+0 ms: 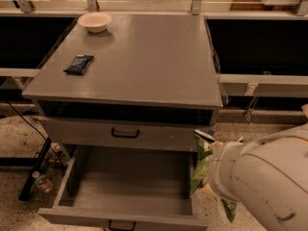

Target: Place green jalapeno chip bag into middle drawer

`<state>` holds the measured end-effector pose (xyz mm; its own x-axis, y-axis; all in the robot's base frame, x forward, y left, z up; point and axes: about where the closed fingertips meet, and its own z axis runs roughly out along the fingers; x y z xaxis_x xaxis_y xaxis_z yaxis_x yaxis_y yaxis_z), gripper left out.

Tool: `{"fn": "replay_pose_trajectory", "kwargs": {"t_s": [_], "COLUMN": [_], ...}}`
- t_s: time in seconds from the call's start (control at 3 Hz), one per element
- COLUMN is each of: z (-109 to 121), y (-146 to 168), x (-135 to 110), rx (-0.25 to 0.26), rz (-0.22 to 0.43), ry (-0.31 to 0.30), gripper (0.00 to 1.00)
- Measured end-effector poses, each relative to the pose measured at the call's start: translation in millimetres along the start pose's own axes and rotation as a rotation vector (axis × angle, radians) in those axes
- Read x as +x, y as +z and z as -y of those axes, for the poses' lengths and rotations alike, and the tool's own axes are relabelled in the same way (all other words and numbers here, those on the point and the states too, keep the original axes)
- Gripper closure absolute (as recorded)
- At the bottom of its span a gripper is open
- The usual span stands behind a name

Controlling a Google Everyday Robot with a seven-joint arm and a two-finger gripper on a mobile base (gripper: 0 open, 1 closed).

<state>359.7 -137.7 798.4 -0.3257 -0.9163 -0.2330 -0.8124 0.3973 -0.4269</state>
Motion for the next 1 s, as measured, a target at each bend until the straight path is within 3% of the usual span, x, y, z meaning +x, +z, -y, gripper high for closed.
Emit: {"fn": "replay_pose_trajectory", "kwargs": {"t_s": [0.33, 1.0], "z": [0, -35], "y": [5, 50], "x": [-1, -51], "rx": [-0.013, -0.129], "rz": [0.007, 0.065], "ry": [-0.002, -0.104], "gripper": [1.0, 1.0]}}
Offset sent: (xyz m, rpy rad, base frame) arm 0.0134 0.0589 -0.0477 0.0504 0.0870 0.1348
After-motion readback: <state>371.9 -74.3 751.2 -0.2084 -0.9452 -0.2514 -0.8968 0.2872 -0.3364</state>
